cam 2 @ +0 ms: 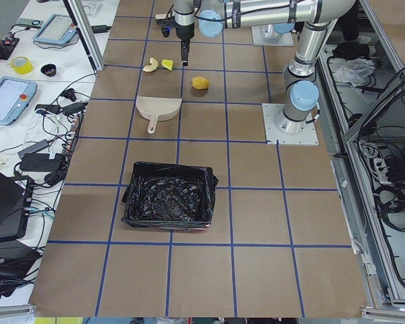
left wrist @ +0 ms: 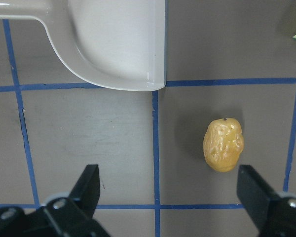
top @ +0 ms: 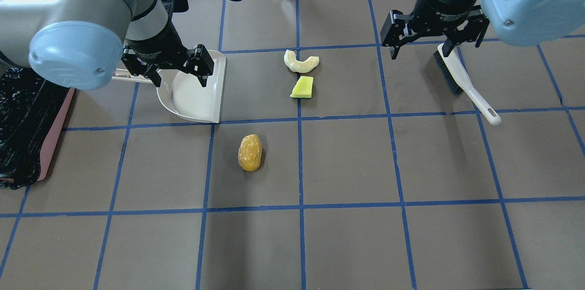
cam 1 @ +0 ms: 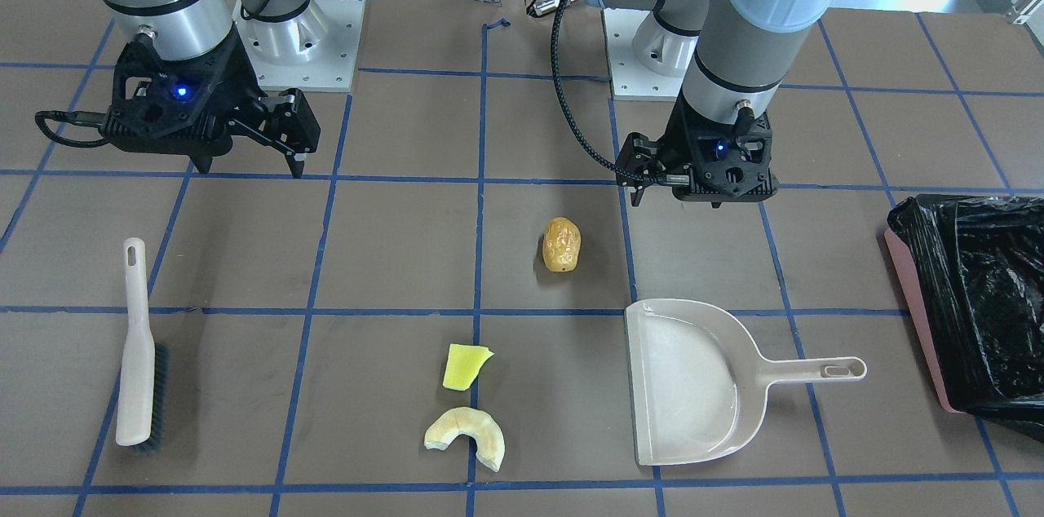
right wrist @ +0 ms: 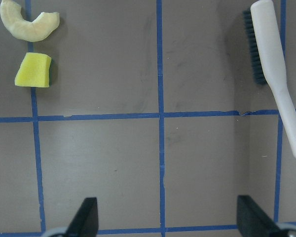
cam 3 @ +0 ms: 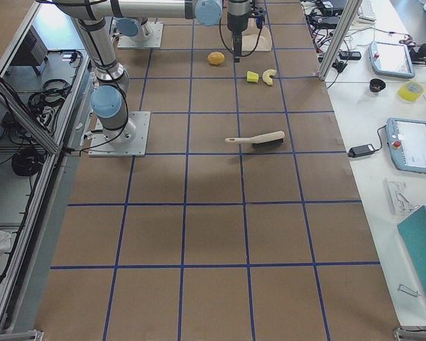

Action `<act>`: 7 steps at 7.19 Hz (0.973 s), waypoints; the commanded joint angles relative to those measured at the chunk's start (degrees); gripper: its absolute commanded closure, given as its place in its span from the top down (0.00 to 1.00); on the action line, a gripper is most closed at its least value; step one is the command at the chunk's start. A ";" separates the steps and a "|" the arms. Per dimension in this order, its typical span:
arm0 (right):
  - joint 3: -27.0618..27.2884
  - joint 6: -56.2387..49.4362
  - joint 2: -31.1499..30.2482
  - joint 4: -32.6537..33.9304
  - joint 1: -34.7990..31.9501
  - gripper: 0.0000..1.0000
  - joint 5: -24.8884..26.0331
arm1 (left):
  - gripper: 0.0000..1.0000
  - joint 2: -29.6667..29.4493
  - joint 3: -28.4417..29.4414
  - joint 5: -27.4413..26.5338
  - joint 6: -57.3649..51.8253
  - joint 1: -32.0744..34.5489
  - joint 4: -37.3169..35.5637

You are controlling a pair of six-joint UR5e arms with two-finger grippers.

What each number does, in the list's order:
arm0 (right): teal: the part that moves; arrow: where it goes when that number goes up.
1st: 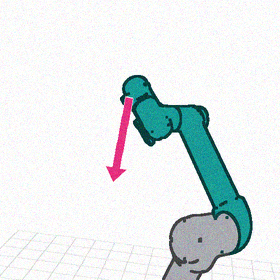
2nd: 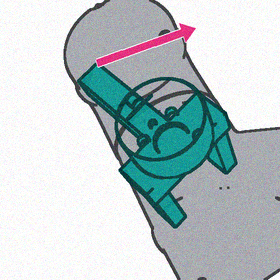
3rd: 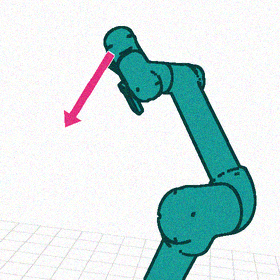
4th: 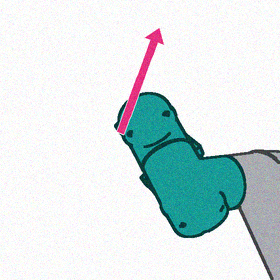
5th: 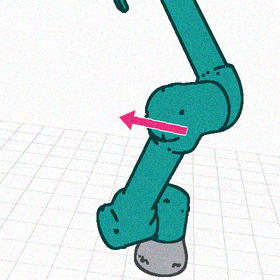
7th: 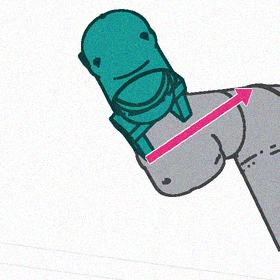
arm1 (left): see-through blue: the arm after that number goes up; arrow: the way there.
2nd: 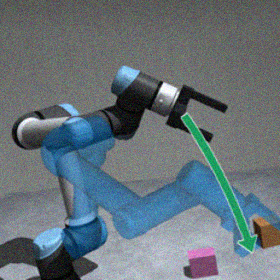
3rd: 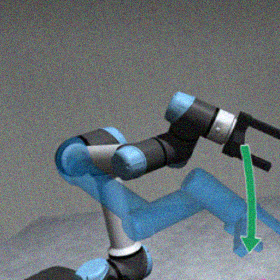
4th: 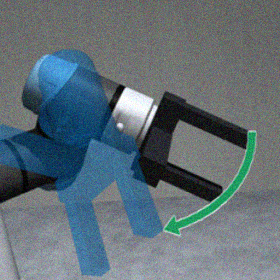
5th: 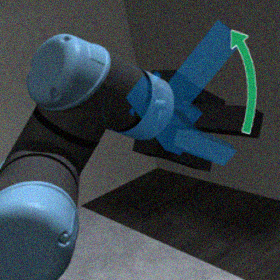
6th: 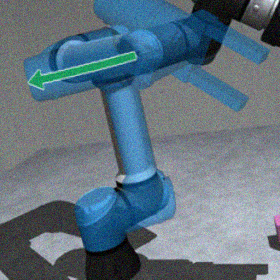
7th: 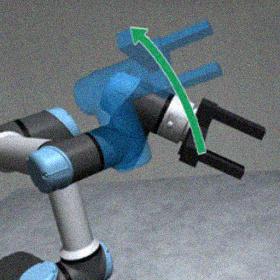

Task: Sweep and dump trash into bin
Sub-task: 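Grasp the white dustpan handle with the left gripper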

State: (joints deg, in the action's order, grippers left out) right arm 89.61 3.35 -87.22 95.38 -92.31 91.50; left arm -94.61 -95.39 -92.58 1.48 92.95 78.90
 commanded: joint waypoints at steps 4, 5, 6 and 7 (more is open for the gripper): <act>0.48 -6.03 0.21 1.74 1.59 1.00 0.96 | 1.00 0.29 -0.32 -0.67 -0.34 -9.14 -1.74; 0.48 -9.82 0.91 1.57 5.35 1.00 0.88 | 1.00 0.48 -0.24 -0.50 0.62 -13.63 -2.08; 0.66 -16.21 2.91 1.48 10.00 1.00 0.44 | 1.00 -0.22 0.11 -0.33 0.80 -19.41 -4.26; 1.27 -22.45 4.67 1.65 14.13 1.00 -0.09 | 1.00 -0.66 -1.19 2.46 3.76 -23.30 -3.06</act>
State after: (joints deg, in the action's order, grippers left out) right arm 90.34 -11.45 -84.69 96.93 -83.49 91.97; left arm -94.76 -95.71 -92.34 2.79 75.32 75.65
